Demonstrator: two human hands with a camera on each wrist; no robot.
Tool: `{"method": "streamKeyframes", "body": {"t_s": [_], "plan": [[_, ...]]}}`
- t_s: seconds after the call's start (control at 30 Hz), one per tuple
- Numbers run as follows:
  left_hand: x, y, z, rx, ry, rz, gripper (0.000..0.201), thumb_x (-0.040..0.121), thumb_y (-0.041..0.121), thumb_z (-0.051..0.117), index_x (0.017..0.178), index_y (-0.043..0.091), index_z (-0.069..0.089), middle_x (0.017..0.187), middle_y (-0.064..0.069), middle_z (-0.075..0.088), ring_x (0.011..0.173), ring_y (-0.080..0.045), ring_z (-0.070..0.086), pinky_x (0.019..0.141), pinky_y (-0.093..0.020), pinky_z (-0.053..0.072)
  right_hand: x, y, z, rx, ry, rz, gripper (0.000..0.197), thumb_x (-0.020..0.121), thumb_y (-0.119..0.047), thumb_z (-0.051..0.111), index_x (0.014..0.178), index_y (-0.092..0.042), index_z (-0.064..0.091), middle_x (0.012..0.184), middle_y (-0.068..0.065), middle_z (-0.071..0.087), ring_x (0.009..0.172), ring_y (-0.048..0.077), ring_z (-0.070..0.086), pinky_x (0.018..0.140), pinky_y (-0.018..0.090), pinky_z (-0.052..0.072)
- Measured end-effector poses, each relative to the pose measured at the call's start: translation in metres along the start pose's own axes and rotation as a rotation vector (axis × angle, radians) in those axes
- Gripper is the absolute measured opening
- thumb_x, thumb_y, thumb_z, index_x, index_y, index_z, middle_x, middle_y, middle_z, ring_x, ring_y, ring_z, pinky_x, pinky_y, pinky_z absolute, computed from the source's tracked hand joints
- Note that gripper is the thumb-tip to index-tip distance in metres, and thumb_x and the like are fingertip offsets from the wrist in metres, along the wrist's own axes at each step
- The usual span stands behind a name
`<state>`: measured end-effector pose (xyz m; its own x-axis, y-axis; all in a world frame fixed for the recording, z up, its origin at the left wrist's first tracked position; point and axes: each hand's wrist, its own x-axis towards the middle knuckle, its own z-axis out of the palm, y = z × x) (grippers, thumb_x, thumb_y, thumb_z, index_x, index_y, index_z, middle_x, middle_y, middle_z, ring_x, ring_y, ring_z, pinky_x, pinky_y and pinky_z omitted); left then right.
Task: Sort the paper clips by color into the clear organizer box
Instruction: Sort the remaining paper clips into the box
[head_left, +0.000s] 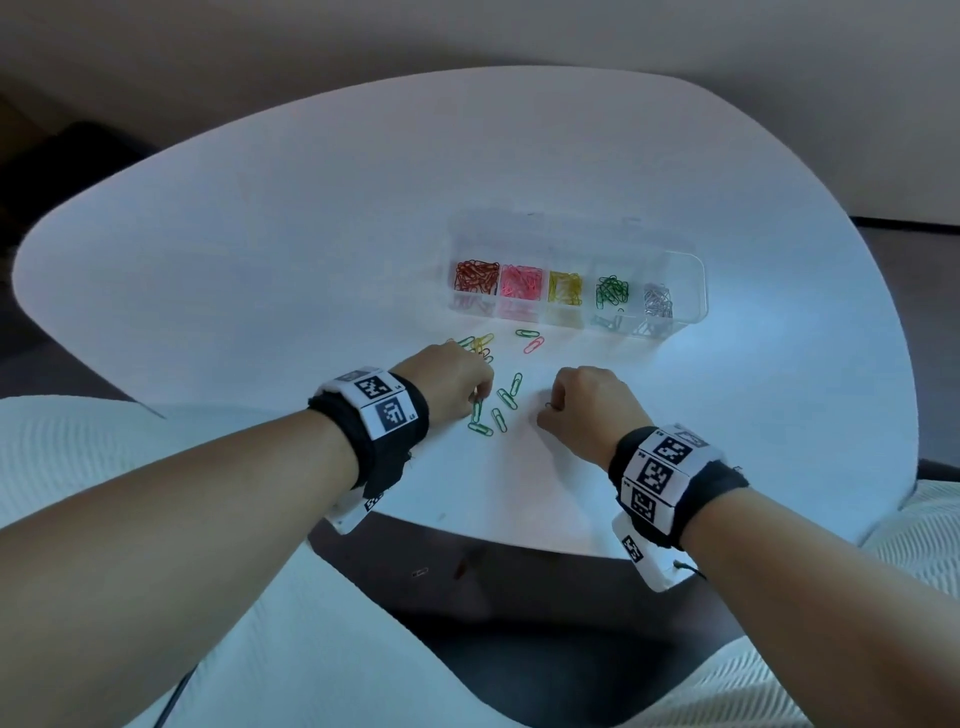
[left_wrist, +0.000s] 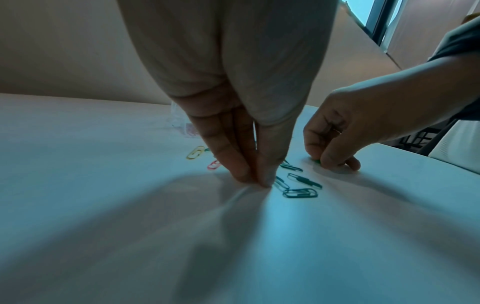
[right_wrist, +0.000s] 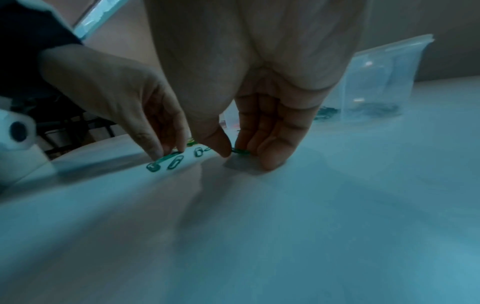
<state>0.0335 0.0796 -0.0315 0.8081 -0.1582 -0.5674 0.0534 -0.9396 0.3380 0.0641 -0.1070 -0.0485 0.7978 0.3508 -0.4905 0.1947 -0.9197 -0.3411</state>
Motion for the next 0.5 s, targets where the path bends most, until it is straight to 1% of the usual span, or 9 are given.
{"method": "streamKeyframes", "body": {"t_s": [0.07,0.13,0.17,0.23,0.27,0.3,0.37,0.43,0.5], "plan": [[0.0,0.0,0.001,-0.005,0.001,0.001,0.026,0.089,0.006,0.052,0.107,0.02,0.065,0.11,-0.002,0.063,0.097,-0.018,0.057,0.072,-0.024,0.039,0.0,0.006,-0.006,0.17,0.03,0.095,0.009,0.079,-0.02,0.061,0.075,-0.012,0.059,0.074,0.006,0.064,0.07,0.022,0.06,0.061,0.028,0.047],[0.002,-0.001,0.003,0.001,-0.004,0.006,0.025,0.088,0.006,0.052,0.105,0.02,0.065,0.109,-0.001,0.063,0.097,-0.018,0.057,0.072,-0.024,0.039,0.0,0.014,-0.01,0.417,0.043,0.168,0.005,0.079,-0.012,0.063,0.075,-0.011,0.063,0.065,0.006,0.069,0.059,0.019,0.063,0.064,0.03,0.055],[0.002,-0.001,0.003,0.009,-0.007,0.009,0.024,0.088,0.007,0.053,0.104,0.02,0.066,0.109,-0.001,0.063,0.098,-0.019,0.057,0.073,-0.024,0.041,0.0,0.017,-0.011,0.579,0.032,0.197,0.002,0.08,-0.007,0.064,0.079,-0.008,0.065,0.064,0.009,0.07,0.055,0.02,0.064,0.065,0.034,0.058],[0.003,-0.001,0.002,0.038,-0.005,0.038,0.023,0.089,0.009,0.054,0.107,0.019,0.065,0.11,0.0,0.061,0.1,-0.021,0.057,0.077,-0.027,0.044,0.0,0.02,-0.014,0.892,-0.001,0.238,0.013,0.083,0.003,0.066,0.096,-0.001,0.066,0.073,0.017,0.069,0.057,0.027,0.065,0.069,0.04,0.061],[0.004,-0.001,0.002,0.049,-0.001,0.071,0.025,0.09,0.009,0.054,0.11,0.02,0.064,0.111,0.0,0.059,0.101,-0.021,0.056,0.079,-0.029,0.044,0.0,0.019,-0.015,0.984,-0.014,0.243,0.017,0.086,0.005,0.064,0.102,0.001,0.065,0.077,0.02,0.067,0.058,0.029,0.065,0.069,0.038,0.061],[0.004,-0.001,0.002,0.055,-0.005,0.112,0.027,0.09,0.01,0.054,0.114,0.021,0.064,0.111,0.0,0.056,0.102,-0.02,0.055,0.08,-0.028,0.043,0.001,0.016,-0.016,1.043,-0.025,0.237,0.017,0.087,0.008,0.06,0.102,0.002,0.065,0.078,0.021,0.064,0.06,0.029,0.064,0.067,0.036,0.062],[0.003,0.0,0.003,0.085,-0.036,0.195,0.03,0.09,0.01,0.055,0.115,0.024,0.065,0.109,0.003,0.055,0.103,-0.017,0.053,0.079,-0.027,0.041,0.001,0.007,-0.02,1.137,-0.055,0.223,0.016,0.089,0.011,0.051,0.09,0.003,0.065,0.076,0.018,0.06,0.059,0.026,0.06,0.061,0.032,0.06],[0.003,0.0,0.006,0.112,-0.055,0.217,0.026,0.09,0.013,0.056,0.109,0.026,0.069,0.102,0.007,0.057,0.101,-0.016,0.054,0.078,-0.026,0.042,0.005,-0.001,-0.024,1.199,-0.078,0.226,0.022,0.088,0.01,0.044,0.077,0.002,0.061,0.071,0.015,0.056,0.057,0.024,0.054,0.053,0.028,0.054],[0.002,-0.001,0.007,0.109,-0.054,0.198,0.024,0.089,0.013,0.056,0.103,0.024,0.071,0.098,0.007,0.063,0.096,-0.016,0.059,0.076,-0.026,0.044,0.009,-0.011,-0.025,1.075,-0.071,0.177,0.025,0.084,0.006,0.043,0.068,-0.003,0.06,0.066,0.009,0.055,0.058,0.022,0.05,0.052,0.026,0.045]]}}
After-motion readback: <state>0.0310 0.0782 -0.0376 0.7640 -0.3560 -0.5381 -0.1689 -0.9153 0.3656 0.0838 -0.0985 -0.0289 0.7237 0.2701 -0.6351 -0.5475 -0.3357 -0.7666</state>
